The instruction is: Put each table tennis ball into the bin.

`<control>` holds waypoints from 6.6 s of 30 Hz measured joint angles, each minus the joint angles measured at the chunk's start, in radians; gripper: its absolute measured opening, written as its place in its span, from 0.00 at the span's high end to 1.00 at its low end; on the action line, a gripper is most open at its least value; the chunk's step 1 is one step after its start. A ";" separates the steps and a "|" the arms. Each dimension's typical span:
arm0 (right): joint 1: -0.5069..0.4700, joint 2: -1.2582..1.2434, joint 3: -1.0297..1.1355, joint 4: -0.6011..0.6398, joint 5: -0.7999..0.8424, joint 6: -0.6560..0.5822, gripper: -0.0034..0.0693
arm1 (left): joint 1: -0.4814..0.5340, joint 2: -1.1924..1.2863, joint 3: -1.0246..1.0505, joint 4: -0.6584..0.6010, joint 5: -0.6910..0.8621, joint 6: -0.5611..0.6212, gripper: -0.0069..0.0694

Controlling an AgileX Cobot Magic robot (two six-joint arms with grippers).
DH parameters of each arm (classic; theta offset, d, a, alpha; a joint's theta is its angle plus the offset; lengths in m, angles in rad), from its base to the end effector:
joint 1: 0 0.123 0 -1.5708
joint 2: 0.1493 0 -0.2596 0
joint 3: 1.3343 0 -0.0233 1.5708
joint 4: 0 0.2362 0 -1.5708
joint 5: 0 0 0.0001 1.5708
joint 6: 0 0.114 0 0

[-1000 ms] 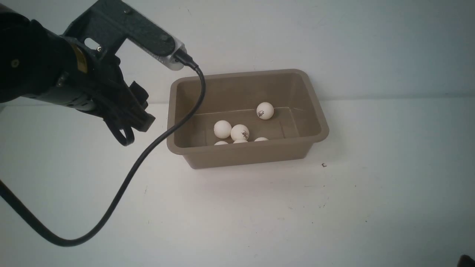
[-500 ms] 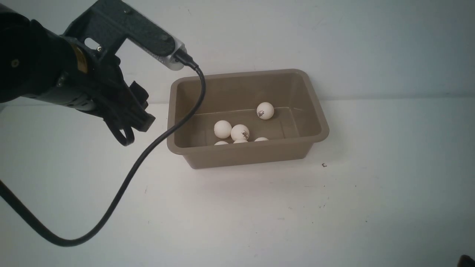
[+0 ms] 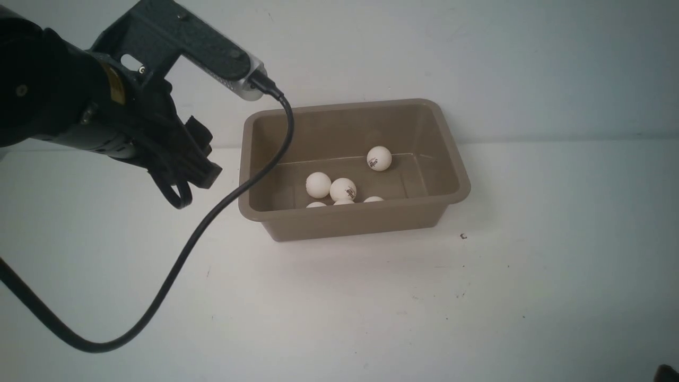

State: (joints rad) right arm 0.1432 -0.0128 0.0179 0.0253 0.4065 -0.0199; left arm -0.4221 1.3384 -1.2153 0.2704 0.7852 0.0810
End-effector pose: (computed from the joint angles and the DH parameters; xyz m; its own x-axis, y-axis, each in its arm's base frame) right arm 0.0833 0.0132 0.1645 -0.3159 -0.0422 -0.9479 -0.1510 0.9885 0.0063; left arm 0.2762 -0.1004 0.3159 -0.5548 0.5411 -0.6320 0.4499 0.8341 0.3191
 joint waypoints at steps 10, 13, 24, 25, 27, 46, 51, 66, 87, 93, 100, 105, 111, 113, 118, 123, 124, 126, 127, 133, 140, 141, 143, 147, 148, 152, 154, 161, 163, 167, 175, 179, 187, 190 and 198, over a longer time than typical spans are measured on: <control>0.000 0.000 0.000 0.000 0.000 0.000 0.22 | 0.000 -0.010 0.000 -0.002 -0.001 -0.005 0.37; 0.000 0.000 0.000 0.000 0.000 0.000 0.22 | 0.000 -0.076 0.032 -0.032 -0.049 -0.008 0.37; 0.000 0.000 0.000 0.000 0.000 0.000 0.22 | 0.173 -0.516 0.501 -0.212 -0.361 -0.011 0.37; 0.000 0.000 0.000 0.000 0.000 0.000 0.22 | 0.223 -0.565 0.582 -0.242 -0.379 0.000 0.37; 0.000 0.000 0.000 0.000 0.000 0.000 0.22 | 0.289 -0.627 0.690 -0.278 -0.404 0.020 0.37; 0.000 0.000 0.000 0.000 -0.001 0.000 0.22 | 0.539 -1.157 1.243 -0.398 -0.522 0.048 0.37; 0.000 0.000 0.000 0.000 -0.001 0.000 0.22 | 0.539 -1.201 1.243 -0.398 -0.481 0.048 0.37; 0.000 0.000 0.000 0.000 -0.002 0.000 0.22 | 0.540 -1.349 1.243 -0.398 -0.413 0.048 0.37; 0.000 0.000 0.000 0.000 -0.004 0.000 0.22 | 0.540 -1.349 1.242 -0.398 -0.404 0.048 0.37; 0.000 0.000 0.000 0.000 -0.004 0.000 0.22 | 0.540 -1.349 1.242 -0.398 -0.404 0.048 0.37; 0.000 0.000 0.000 0.000 -0.004 0.000 0.22 | 0.540 -1.349 1.242 -0.398 -0.404 0.048 0.37; 0.000 0.000 0.000 0.000 -0.004 0.000 0.22 | 0.540 -1.349 1.242 -0.398 -0.404 0.048 0.37; 0.000 0.000 0.000 0.000 -0.004 0.000 0.22 | 0.540 -1.349 1.242 -0.398 -0.404 0.048 0.37; 0.000 0.000 0.000 0.000 -0.004 0.000 0.22 | 0.540 -1.349 1.242 -0.398 -0.404 0.048 0.37; 0.000 0.000 0.000 0.000 -0.004 0.000 0.22 | 0.540 -1.349 1.241 -0.398 -0.402 0.048 0.37; 0.000 0.000 0.000 0.000 -0.004 0.000 0.22 | 0.540 -1.349 1.241 -0.398 -0.402 0.048 0.37; 0.000 0.000 0.000 0.000 -0.004 0.000 0.22 | 0.540 -1.349 1.241 -0.398 -0.402 0.048 0.37; 0.000 0.000 0.000 0.000 -0.004 0.000 0.22 | 0.540 -1.349 1.241 -0.398 -0.402 0.048 0.37; 0.000 0.000 0.000 0.000 -0.004 0.000 0.22 | 0.540 -1.349 1.241 -0.398 -0.402 0.048 0.37; 0.000 0.000 0.000 0.000 -0.004 0.000 0.22 | 0.540 -1.349 1.241 -0.398 -0.402 0.048 0.37; 0.000 0.000 0.000 0.000 -0.004 0.000 0.22 | 0.540 -1.349 1.241 -0.398 -0.402 0.048 0.37; 0.000 0.000 0.000 0.000 -0.004 0.000 0.22 | 0.540 -1.349 1.241 -0.398 -0.402 0.048 0.37; 0.000 0.000 0.000 0.000 -0.004 0.000 0.22 | 0.540 -1.349 1.241 -0.398 -0.402 0.048 0.37; 0.000 0.000 0.000 0.000 -0.004 0.000 0.22 | 0.540 -1.349 1.241 -0.398 -0.401 0.048 0.37; 0.000 0.000 0.000 0.000 -0.004 0.000 0.22 | 0.540 -1.349 1.241 -0.398 -0.401 0.048 0.37; 0.000 0.000 0.000 0.000 -0.004 0.000 0.22 | 0.540 -1.349 1.241 -0.398 -0.401 0.048 0.37; 0.000 0.000 0.000 0.000 -0.004 0.000 0.22 | 0.540 -1.349 1.241 -0.398 -0.401 0.048 0.37; 0.000 0.000 0.000 0.000 -0.004 0.000 0.22 | 0.540 -1.349 1.241 -0.398 -0.401 0.048 0.37; 0.000 0.000 0.000 0.000 -0.004 0.000 0.22 | 0.540 -1.349 1.241 -0.398 -0.401 0.048 0.37; 0.000 0.000 0.000 0.000 -0.004 0.000 0.22 | 0.540 -1.349 1.241 -0.398 -0.401 0.048 0.37; 0.000 0.000 0.000 0.000 -0.004 0.000 0.22 | 0.540 -1.349 1.241 -0.398 -0.401 0.048 0.37; 0.000 0.000 0.000 0.000 -0.004 0.000 0.22 | 0.540 -1.349 1.241 -0.398 -0.401 0.048 0.37; 0.000 0.000 0.000 0.000 -0.004 0.000 0.22 | 0.540 -1.349 1.241 -0.398 -0.401 0.048 0.37; 0.000 0.000 0.000 0.000 -0.004 0.000 0.22 | 0.540 -1.349 1.241 -0.398 -0.401 0.048 0.37; 0.000 0.000 0.000 0.000 -0.004 0.000 0.22 | 0.540 -1.349 1.241 -0.398 -0.401 0.048 0.37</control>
State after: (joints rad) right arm 0.1432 -0.0128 0.0183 0.0253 0.4026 -0.0198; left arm 0.1175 -0.0108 0.0259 -0.1281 0.3841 0.1286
